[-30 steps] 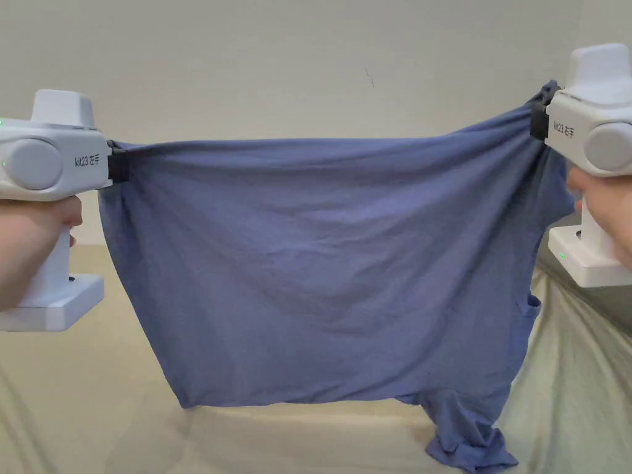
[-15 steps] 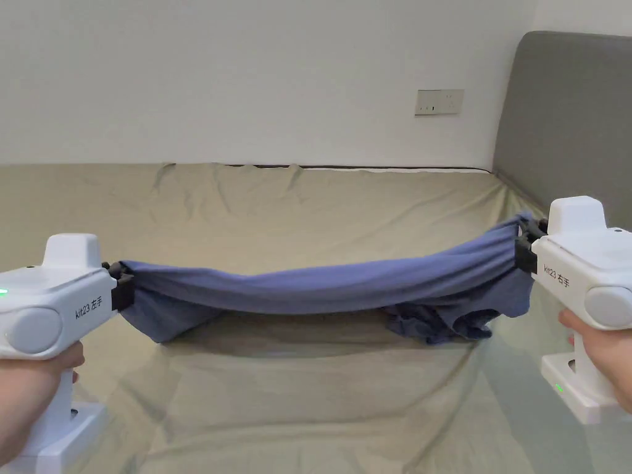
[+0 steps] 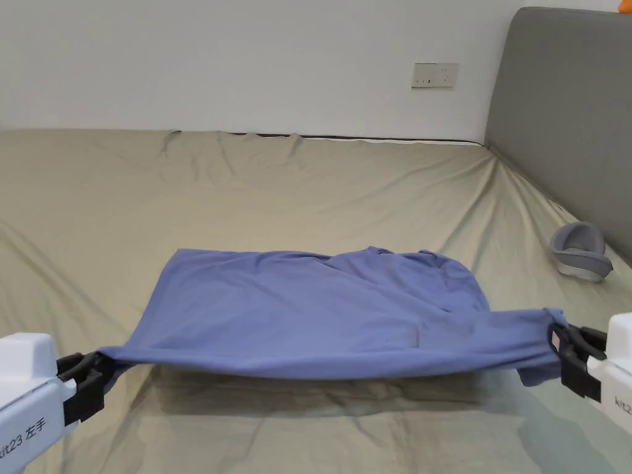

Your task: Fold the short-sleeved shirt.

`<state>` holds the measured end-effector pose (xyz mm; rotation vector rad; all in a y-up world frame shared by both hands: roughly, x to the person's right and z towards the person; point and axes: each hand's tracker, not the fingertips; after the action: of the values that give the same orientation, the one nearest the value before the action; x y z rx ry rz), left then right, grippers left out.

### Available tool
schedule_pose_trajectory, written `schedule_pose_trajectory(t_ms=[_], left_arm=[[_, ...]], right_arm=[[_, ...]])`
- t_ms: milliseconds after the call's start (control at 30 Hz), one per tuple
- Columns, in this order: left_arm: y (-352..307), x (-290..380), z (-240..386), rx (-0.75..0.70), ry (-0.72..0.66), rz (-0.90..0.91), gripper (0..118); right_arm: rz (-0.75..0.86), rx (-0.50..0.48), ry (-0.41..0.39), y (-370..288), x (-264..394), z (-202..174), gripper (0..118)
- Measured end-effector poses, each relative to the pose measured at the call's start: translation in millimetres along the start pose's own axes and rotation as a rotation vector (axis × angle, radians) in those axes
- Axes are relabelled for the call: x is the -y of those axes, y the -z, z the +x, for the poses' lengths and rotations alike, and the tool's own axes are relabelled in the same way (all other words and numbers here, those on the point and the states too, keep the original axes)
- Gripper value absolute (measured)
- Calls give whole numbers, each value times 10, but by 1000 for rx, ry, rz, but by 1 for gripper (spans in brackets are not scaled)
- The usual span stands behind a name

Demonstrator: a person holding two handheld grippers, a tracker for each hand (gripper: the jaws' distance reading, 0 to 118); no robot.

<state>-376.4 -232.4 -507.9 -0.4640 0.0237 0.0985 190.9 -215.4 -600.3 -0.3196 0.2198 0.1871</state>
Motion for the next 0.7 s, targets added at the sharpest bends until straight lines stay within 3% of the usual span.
schedule_pose_trajectory(t_ms=[33, 167, 200, 233, 267, 333, 467, 500, 533, 567, 600, 633, 667, 700], left_arm=[[-42, 75, -27, -1, -16, -8, 0], [-11, 438, -27, -15, 17, -102, 0], [16, 514, -13, -19, 19, -133, 0], [45, 588, -4, -15, 16, -138, 0], [78, 645, 1, -8, 14, -164, 0], [135, 731, 3, -17, 23, -198, 0], [220, 834, -8, -31, 32, -273, 0], [274, 890, -40, -21, 34, -301, 3], [302, 912, -51, -13, 39, -331, 16], [323, 938, -67, -10, 42, -350, 50], [308, 964, -84, -3, 42, -333, 81], [268, 988, -78, -2, 41, -315, 107], [236, 963, -85, -15, 32, -303, 117], [175, 890, -104, -8, 14, -278, 115]], right_arm=[[-47, -15, 24, -62, 65, -32, 2], [-140, -29, -69, -20, 431, -77, 2], [-185, -50, -44, 26, 518, -62, 2], [-288, -91, 46, 52, 616, -67, 2], [-269, -37, 8, 91, 700, -45, 2], [-308, -35, -5, 121, 878, -67, 2], [-396, -55, 74, 181, 1106, -23, 2], [-403, -57, 74, 199, 1137, -29, 2], [-404, -56, 72, 210, 1165, -39, 2], [-404, -56, 77, 193, 1200, -62, 9], [-388, -50, 83, 175, 1206, -64, 25], [-378, -37, 85, 156, 1194, -65, 55], [-362, -7, 81, 128, 1151, -57, 98], [-358, 12, 92, 76, 1082, -60, 112]])
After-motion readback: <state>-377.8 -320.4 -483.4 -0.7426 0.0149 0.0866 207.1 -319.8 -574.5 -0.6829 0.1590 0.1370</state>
